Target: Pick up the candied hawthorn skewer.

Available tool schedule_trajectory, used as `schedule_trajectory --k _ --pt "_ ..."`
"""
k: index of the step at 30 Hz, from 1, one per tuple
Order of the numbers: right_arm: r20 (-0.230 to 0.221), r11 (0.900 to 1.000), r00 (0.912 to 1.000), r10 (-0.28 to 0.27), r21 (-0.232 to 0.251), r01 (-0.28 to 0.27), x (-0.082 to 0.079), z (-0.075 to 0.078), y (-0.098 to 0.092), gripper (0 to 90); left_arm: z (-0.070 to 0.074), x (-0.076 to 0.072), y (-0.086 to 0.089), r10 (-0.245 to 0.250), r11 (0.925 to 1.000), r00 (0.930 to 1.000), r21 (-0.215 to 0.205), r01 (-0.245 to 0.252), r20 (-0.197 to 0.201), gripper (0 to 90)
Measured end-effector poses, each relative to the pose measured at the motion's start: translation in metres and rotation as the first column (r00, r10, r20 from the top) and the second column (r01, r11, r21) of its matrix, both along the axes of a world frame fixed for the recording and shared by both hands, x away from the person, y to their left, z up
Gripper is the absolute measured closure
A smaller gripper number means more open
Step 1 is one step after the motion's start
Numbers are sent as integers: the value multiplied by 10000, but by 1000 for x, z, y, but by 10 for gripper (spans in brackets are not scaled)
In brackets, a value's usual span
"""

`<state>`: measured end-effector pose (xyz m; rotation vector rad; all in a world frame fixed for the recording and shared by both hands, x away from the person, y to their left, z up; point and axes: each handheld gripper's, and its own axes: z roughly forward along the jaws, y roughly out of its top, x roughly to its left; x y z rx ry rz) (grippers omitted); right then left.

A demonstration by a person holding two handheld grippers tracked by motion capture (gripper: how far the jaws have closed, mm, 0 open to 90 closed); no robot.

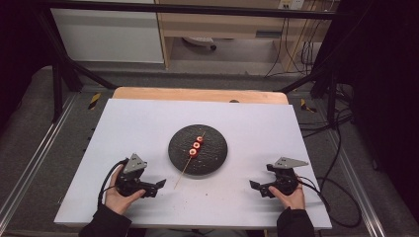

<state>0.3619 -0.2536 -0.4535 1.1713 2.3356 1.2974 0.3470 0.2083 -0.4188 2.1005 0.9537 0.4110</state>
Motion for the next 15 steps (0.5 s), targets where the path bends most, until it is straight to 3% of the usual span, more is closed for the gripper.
schedule_trajectory --k 6,15 --pt "30 10000 10000 0 -33 0 0 0 0 8 4 3 -23 -163 9996 9997 245 167 -153 126" --pt "-28 10000 10000 -28 -58 28 0 0 0 8 -1 11 -55 -396 9961 9950 746 465 -917 363"
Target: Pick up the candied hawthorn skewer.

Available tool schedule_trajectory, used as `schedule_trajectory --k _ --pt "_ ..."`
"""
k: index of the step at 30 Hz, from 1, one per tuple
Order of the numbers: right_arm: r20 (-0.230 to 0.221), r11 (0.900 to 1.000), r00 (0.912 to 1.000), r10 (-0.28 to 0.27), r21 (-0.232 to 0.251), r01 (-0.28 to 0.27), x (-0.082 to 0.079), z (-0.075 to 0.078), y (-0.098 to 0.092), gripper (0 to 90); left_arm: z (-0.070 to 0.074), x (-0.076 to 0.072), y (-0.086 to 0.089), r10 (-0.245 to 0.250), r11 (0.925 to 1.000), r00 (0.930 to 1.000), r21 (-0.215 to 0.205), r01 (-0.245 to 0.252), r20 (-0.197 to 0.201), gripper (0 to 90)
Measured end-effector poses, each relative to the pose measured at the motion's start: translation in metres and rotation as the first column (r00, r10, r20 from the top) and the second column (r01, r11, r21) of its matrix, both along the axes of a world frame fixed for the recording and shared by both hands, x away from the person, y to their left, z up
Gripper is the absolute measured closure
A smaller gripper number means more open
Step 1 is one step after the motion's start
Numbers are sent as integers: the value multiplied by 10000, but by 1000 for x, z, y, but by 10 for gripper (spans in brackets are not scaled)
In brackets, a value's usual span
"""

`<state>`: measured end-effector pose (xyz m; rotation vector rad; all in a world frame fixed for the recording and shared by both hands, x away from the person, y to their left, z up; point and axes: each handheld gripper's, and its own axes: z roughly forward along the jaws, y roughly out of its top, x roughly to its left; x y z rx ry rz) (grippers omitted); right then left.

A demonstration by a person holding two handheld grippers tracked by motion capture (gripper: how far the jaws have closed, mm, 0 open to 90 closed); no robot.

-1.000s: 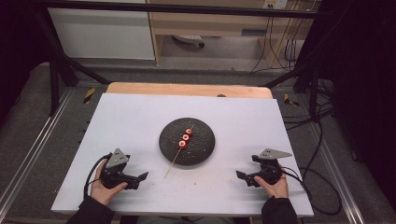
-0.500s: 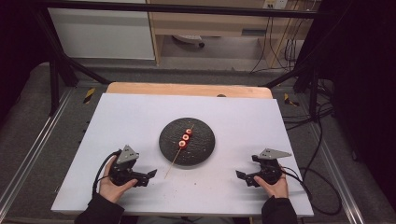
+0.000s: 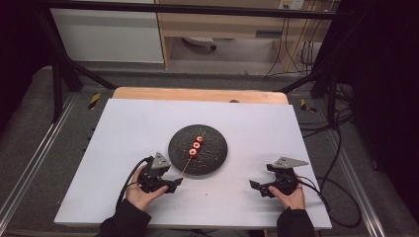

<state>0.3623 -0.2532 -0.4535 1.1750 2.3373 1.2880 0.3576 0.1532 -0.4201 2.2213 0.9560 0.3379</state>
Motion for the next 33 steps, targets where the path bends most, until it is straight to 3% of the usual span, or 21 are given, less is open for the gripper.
schedule_trajectory --k 2,10,14,23,33 --pt "-7 10000 10000 -6 19 7 0 0 0 8 0 1 -2 3 10000 9999 5 -3 -104 388" --pt "7 10000 10000 2 27 -3 0 0 0 9 -3 6 -16 247 9978 9986 622 -218 -470 639" --pt "1 10000 10000 -5 -1 5 0 0 0 9 -5 7 -19 388 9966 9972 749 -339 -645 706" --pt "-3 10000 10000 -11 4 11 0 0 0 9 -6 6 -23 831 9943 9942 727 -781 -684 804" --pt "-63 10000 10000 -22 -9 22 0 0 0 9 -9 3 -16 1081 9940 9920 264 -1066 -657 877"
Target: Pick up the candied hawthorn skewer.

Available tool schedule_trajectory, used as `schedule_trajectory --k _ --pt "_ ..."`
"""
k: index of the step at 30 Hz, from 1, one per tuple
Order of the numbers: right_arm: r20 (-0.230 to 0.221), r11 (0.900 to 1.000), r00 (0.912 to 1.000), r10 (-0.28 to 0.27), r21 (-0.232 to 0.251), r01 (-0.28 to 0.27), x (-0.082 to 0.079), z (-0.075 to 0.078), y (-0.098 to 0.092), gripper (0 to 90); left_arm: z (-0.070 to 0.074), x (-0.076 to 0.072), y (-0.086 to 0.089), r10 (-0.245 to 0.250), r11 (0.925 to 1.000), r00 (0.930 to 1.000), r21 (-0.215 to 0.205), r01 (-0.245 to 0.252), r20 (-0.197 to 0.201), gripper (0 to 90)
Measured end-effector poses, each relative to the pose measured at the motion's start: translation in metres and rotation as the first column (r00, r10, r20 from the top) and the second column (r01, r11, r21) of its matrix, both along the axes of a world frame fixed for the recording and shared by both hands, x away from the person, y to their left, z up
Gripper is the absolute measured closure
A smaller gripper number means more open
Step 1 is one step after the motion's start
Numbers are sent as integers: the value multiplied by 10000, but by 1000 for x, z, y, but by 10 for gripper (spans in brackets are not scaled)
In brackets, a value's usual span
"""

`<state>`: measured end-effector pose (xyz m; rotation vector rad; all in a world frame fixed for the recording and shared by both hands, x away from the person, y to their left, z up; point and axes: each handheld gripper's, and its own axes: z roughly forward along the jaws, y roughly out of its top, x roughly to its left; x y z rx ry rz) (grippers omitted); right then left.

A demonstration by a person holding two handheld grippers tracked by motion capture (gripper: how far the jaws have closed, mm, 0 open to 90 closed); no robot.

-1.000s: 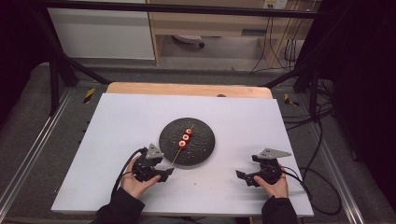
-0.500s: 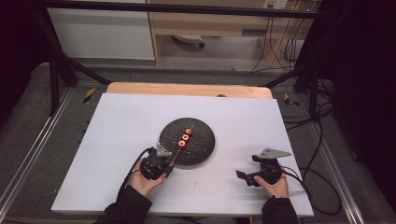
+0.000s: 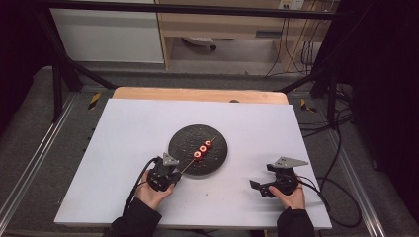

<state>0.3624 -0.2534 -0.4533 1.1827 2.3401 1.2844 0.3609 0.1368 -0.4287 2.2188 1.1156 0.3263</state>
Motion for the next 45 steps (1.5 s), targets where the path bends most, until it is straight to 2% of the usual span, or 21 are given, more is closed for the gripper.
schedule_trajectory --k 6,14,19,25,31,36,45 --pt "28 10000 10000 -1 9 1 0 0 0 9 0 -2 6 -134 9995 9997 -276 140 204 882" --pt "37 10000 10000 16 3 -16 0 0 0 9 2 -6 19 -239 9955 9976 -897 297 654 883" --pt "-6 10000 10000 -29 71 29 -1 0 0 9 2 -11 31 -258 9910 9941 -1282 394 1054 883" --pt "-13 9999 10000 -77 135 78 0 0 1 8 1 -16 49 -276 9813 9882 -1843 556 1507 882" --pt "-2 10000 10000 -26 66 26 0 1 5 7 4 -23 60 -347 9747 9799 -2098 766 1966 882" --pt "2 9996 10000 6 280 -6 -1 3 11 6 3 -29 66 -376 9698 9764 -2280 870 2125 882" --pt "172 9996 9998 120 244 -124 -2 9 25 5 3 -35 67 -479 9668 9705 -2331 1045 2365 882"
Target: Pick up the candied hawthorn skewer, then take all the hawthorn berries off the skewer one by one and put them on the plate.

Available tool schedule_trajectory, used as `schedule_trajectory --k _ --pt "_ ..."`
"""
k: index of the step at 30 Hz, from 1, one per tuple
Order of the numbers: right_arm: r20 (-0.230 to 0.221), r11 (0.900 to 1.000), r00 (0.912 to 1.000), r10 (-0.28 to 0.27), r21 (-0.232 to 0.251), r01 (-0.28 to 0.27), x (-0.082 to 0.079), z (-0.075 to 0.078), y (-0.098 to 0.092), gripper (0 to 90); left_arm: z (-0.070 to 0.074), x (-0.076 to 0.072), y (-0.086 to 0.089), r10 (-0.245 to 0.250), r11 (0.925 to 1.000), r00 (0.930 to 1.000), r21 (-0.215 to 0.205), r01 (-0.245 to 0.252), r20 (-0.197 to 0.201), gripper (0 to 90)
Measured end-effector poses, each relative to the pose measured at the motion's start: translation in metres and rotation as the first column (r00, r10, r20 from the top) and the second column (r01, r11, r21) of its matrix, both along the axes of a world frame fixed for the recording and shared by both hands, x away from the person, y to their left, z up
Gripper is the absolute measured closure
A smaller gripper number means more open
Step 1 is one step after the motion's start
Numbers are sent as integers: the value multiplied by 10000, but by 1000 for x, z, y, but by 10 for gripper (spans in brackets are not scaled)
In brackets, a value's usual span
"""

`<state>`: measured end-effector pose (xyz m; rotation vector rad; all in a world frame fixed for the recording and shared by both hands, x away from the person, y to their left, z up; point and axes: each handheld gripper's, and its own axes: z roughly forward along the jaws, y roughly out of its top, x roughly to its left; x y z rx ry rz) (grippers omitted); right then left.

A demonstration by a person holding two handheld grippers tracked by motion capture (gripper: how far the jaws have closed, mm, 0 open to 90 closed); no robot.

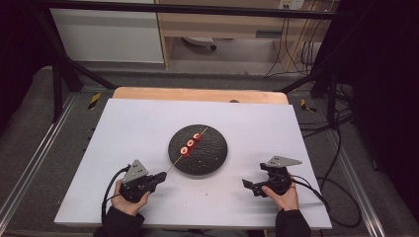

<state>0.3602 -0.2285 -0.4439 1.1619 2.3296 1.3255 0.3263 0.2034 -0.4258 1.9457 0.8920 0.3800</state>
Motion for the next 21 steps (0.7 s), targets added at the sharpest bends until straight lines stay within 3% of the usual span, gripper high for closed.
schedule_trajectory --k 3,21 --pt "47 9998 10000 88 190 -88 0 1 5 5 -1 0 0 -24 10000 10000 -81 24 -28 882" --pt "157 9999 9998 -82 63 81 3 9 32 5 -1 -5 -2 -17 9993 9997 -375 27 260 883"
